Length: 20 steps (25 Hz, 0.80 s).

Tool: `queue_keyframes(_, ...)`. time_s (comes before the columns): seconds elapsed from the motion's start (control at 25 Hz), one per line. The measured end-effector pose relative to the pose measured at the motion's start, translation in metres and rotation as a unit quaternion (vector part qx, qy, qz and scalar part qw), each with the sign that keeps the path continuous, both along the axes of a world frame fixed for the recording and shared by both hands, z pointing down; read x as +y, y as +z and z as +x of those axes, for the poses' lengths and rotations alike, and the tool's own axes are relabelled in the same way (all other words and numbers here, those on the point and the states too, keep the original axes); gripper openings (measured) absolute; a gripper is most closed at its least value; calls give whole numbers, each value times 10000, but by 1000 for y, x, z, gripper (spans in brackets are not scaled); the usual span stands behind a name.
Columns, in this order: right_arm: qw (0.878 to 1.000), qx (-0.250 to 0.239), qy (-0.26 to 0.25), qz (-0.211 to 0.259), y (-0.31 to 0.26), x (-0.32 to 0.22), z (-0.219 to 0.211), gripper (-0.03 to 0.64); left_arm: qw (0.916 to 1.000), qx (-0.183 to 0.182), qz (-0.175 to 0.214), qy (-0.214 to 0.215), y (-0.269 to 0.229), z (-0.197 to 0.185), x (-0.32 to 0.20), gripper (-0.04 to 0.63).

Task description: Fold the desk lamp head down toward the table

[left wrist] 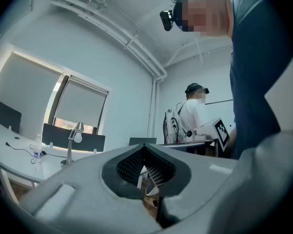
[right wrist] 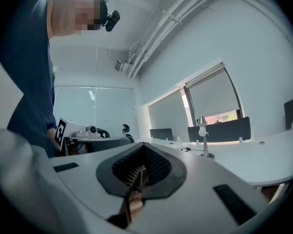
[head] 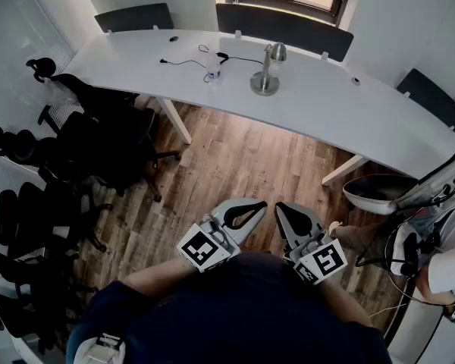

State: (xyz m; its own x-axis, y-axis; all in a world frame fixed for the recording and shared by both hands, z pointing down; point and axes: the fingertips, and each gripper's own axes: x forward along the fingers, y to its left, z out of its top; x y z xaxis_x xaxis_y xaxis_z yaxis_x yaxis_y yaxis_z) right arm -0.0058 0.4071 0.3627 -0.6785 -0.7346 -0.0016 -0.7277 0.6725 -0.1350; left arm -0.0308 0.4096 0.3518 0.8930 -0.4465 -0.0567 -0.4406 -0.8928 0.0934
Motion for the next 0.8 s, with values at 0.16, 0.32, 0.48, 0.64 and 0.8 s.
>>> queue_keyframes(0.16, 10000, 7, -8, -20, 1, 8, 1, 8, 10000, -6, -25, 35, 0, 2, 9, 6)
queue_keyframes(0.32, 10000, -4, -15, 2, 1, 3, 6, 8, 10000, 24, -7, 73, -1, 7, 7, 6)
queue_keyframes(0.48, 10000, -69, -55, 36, -1, 1, 10, 8, 10000, 21, -3, 83, -2, 10, 5, 6)
queue_keyframes(0.64, 9995, -297, -103, 100, -7, -1, 14, 8, 10000, 9, -13, 24, -2, 11, 2, 6)
queue_keyframes(0.8, 9992, -285, -188, 199, -9, 11, 20, 8, 10000, -44, -33, -55, 0, 15, 11, 6)
